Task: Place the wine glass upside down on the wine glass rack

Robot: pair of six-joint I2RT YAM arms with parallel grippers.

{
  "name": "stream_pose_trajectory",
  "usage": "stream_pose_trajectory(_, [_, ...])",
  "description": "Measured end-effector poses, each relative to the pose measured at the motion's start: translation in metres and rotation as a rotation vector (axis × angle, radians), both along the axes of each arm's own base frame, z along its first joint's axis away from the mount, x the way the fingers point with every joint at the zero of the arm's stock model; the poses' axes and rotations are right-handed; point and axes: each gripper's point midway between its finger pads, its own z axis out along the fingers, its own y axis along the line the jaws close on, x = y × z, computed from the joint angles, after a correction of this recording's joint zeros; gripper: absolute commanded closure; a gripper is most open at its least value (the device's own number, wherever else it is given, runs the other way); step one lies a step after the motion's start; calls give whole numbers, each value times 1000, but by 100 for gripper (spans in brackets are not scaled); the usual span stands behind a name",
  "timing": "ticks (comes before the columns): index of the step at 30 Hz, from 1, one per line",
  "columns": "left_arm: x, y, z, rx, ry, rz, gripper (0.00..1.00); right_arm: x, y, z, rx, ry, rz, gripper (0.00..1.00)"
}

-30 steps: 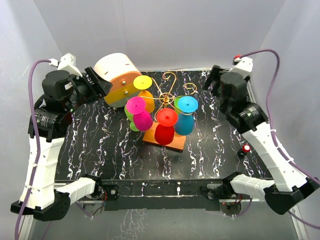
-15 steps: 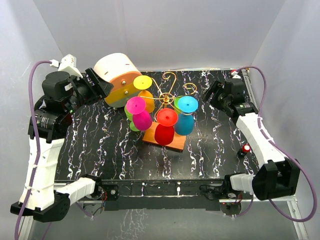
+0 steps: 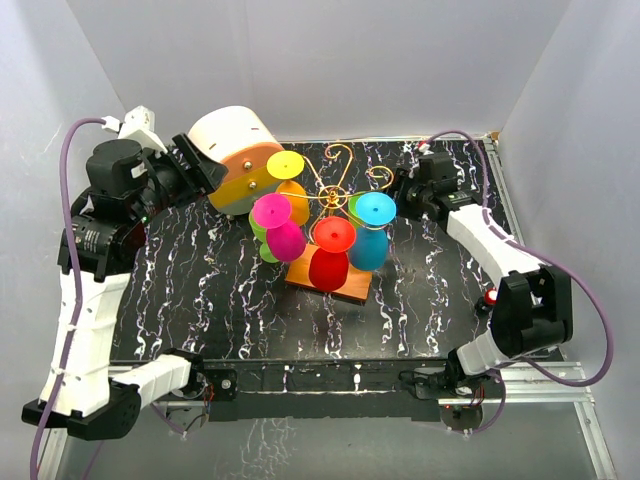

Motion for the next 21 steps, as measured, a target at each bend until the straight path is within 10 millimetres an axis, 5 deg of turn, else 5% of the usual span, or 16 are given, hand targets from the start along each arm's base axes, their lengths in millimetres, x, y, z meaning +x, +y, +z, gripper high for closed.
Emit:
stream_pose_trajectory(6, [-1, 4, 1, 16, -7, 16, 33, -6, 7, -15, -113, 12, 20, 60])
stream_pose_trajectory(15, [-3, 6, 3, 22, -17, 18, 32, -3, -19, -24, -265, 15, -32, 99])
stream_pose_trajectory(21, [-4, 6, 4, 21, -21, 17, 31, -3, -28, -18, -300, -4, -66, 100])
